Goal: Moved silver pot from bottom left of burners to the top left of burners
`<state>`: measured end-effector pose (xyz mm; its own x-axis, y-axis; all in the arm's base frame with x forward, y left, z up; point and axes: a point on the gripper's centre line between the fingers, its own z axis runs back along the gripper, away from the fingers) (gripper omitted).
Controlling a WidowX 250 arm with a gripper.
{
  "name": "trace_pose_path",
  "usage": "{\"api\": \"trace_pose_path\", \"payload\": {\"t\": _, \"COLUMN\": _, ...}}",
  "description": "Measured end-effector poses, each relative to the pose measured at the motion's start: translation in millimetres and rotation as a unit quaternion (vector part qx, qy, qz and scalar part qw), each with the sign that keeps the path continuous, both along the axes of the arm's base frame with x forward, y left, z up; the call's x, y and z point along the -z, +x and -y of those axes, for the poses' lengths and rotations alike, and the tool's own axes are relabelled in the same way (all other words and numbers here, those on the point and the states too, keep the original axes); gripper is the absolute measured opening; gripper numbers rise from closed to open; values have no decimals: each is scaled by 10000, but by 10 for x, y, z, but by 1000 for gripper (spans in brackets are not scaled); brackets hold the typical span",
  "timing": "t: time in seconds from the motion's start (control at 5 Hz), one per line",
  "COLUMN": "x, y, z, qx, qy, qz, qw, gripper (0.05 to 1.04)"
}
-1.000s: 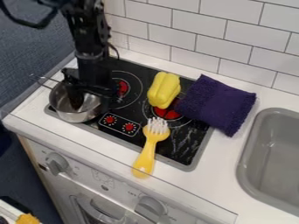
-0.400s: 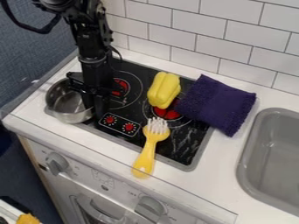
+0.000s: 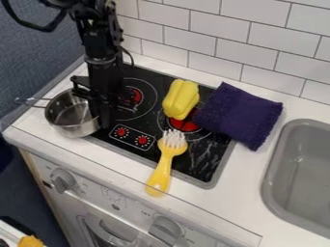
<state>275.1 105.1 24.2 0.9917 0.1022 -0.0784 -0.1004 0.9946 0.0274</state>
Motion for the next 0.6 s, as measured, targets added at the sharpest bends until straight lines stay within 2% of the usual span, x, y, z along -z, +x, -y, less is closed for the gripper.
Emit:
{"api": "trace_pose_path", "payload": {"t": 0.2, "x": -365, "y": 216, "z": 133, "qx": 508, "qy": -147, "qz": 591, "qw": 9968, "gripper": 84}}
{"api": "trace_pose_path", "payload": {"t": 0.4, "x": -535, "y": 564, "z": 317, "qx": 1040, "qy": -198, "qz": 954, "qw": 9898, "gripper": 84}}
{"api": "trace_pose_path", "payload": {"t": 0.6, "x": -477, "y": 809, "z": 460, "qx": 1396, "qy": -211, "qz": 967, "qw": 9852, "gripper": 83}}
